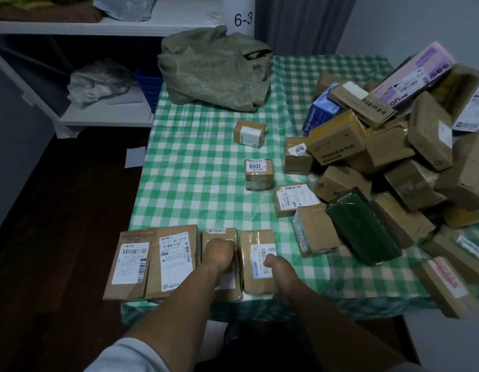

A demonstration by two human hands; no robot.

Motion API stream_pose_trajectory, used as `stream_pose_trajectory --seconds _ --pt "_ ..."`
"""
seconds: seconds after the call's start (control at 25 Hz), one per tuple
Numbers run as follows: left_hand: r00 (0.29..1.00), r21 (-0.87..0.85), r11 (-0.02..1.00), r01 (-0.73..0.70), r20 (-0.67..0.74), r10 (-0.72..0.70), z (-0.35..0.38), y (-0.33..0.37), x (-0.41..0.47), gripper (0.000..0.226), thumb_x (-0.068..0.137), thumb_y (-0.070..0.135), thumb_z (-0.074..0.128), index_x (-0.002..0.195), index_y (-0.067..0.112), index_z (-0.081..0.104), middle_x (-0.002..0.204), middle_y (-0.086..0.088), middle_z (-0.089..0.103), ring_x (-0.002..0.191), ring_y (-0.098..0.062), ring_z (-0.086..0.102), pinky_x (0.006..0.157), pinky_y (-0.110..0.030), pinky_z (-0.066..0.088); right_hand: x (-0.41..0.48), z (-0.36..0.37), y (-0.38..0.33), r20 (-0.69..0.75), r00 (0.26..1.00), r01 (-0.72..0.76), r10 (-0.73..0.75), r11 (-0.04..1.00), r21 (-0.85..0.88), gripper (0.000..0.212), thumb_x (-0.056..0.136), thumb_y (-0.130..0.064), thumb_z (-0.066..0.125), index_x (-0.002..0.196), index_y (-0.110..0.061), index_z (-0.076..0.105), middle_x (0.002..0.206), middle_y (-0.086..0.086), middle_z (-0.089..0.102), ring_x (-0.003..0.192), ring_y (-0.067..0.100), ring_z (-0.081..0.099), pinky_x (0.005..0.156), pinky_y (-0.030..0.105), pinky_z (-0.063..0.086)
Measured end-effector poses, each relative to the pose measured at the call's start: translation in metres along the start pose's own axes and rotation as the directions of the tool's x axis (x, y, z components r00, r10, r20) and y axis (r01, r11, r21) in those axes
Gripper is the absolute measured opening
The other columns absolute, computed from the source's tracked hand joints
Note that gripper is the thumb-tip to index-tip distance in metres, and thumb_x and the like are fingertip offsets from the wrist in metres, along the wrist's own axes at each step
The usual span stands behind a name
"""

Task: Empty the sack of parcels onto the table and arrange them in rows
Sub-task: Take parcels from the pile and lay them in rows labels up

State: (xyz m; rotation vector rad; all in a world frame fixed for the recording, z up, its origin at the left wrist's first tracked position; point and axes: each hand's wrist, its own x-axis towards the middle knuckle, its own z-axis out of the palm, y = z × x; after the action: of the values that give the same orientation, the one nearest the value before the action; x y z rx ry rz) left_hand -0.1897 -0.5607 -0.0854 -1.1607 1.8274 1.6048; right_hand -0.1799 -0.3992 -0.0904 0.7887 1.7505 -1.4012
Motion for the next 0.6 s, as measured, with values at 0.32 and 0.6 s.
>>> stream_pose_trajectory --seconds 0.32,0.6 --pt "0.997 -0.009 0.999 -0.033 0.069 0.034 0.009 0.001 0.004 0.007 0.084 0.014 0.066 0.088 0.008 0.068 0.09 -0.015 0.074 0.085 -0.032 0.07 0.089 -0.05 0.058 -0.003 0.002 -0.002 -0.061 0.994 0.093 -0.096 0.994 -0.06 0.032 0.094 -0.027 0.065 0.118 -0.01 0.052 0.106 0.005 0.06 0.082 0.013 0.055 0.062 0.027 0.038" --pt "0.995 -0.01 0.999 -0.035 0.097 0.036 0.016 0.009 -0.006 0.003 0.089 0.01 0.063 0.089 0.007 0.062 0.077 -0.015 0.066 0.068 -0.029 0.06 0.069 -0.04 0.054 -0.003 0.005 -0.009 -0.054 0.986 0.15 -0.156 0.983 -0.108 0.029 0.091 -0.018 0.071 0.114 -0.012 0.054 0.098 -0.001 0.06 0.079 0.01 0.056 0.062 0.026 0.045"
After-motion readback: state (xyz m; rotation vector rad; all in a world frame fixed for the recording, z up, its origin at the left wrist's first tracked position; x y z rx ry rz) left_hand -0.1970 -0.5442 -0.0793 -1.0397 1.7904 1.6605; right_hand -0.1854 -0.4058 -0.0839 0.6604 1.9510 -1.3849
